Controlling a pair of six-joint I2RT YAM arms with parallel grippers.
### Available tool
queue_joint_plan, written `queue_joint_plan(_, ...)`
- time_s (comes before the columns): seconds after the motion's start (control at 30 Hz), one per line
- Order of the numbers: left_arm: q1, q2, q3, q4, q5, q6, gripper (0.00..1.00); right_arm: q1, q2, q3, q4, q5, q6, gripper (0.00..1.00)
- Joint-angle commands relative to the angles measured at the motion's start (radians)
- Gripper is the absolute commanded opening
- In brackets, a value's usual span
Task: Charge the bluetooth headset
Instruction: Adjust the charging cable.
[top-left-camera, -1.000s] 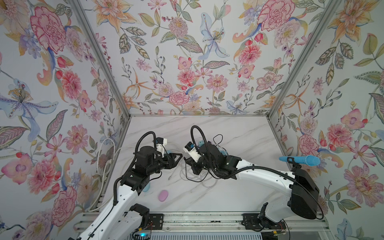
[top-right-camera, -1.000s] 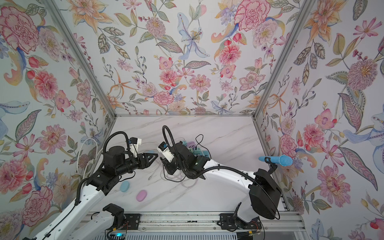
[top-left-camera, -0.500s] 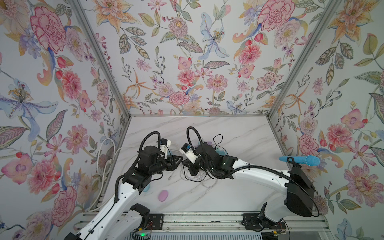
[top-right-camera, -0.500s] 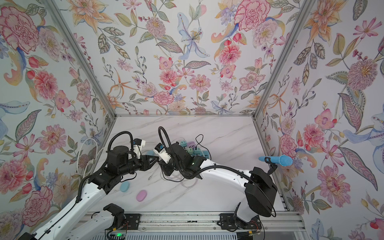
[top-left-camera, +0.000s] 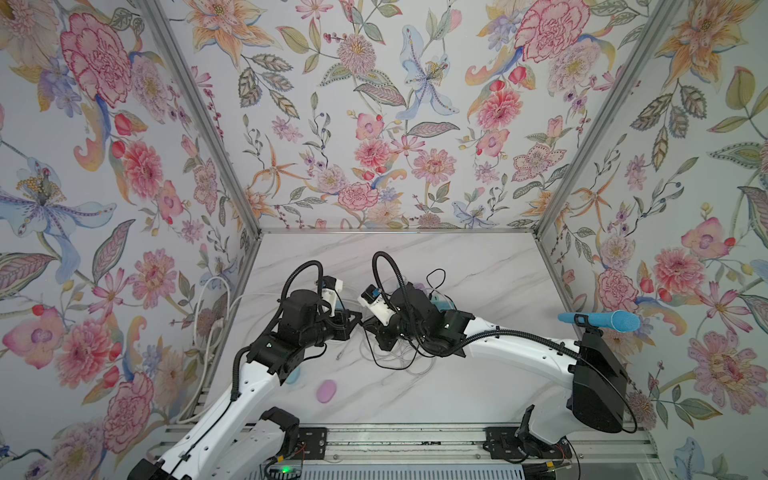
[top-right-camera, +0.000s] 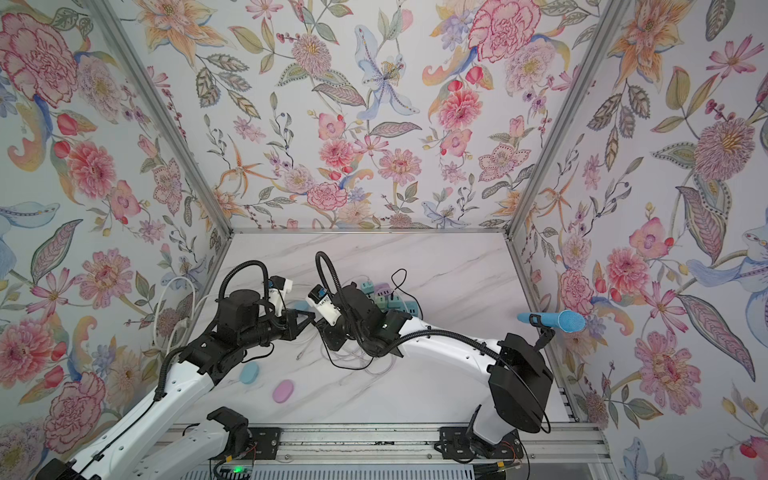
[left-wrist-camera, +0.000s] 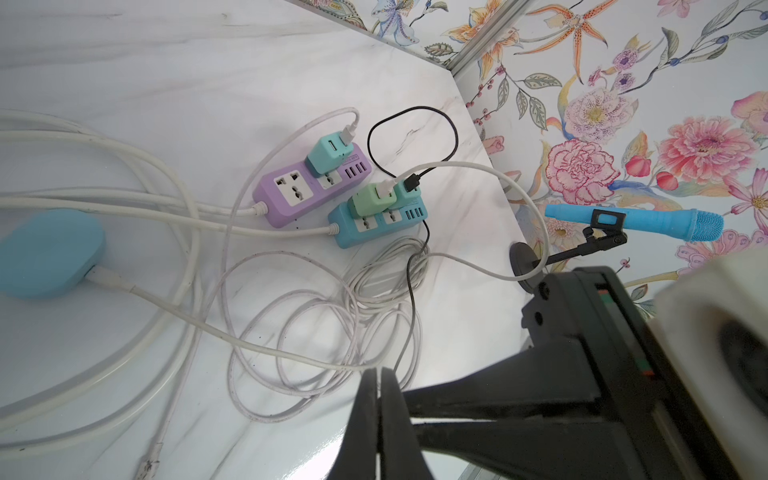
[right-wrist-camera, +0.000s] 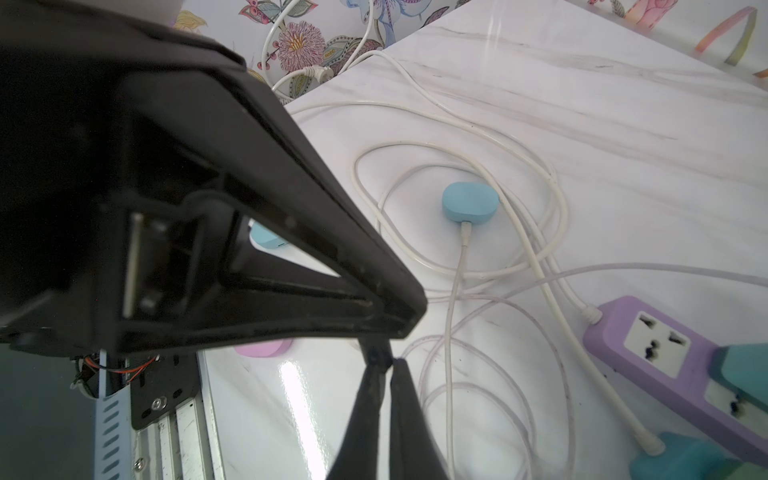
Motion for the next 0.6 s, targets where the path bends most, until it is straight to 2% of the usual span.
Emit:
queue_joint_plan(0.0, -0.011, -0.011, 0.015, 0.067, 0.024, 0.001, 0.0, -0.017, 0.0, 0.003, 0.023, -0.029, 0.038, 0.0)
queue_joint_plan(0.07, -0.011, -0.017, 0.006, 0.083, 0.029, -0.004, 0.0, -0.041, -0.022, -0.03, 0.054, -0.071, 0.066, 0.03)
queue_joint_plan(0.2, -0.011, -0.029, -0.017, 0.1, 0.026, -0.01, 0.0, -0.104, -0.076, -0.095, 0.104, -0.192, 0.112, 0.32)
queue_joint_plan(0.3, -0.009, -0.038, -0.03, 0.129, 0.035, -0.02, 0.0, -0.155, -0.12, -0.156, 0.188, -0.32, 0.176, 0.49)
queue_joint_plan(0.37, -0.009, -0.046, -0.038, 0.152, 0.043, -0.028, 0.0, -0.185, -0.141, -0.191, 0.258, -0.403, 0.217, 0.53)
queue_joint_plan(0.57, -0.009, -0.057, -0.057, 0.219, 0.075, -0.064, 0.0, -0.244, -0.142, -0.255, 0.522, -0.623, 0.388, 0.54)
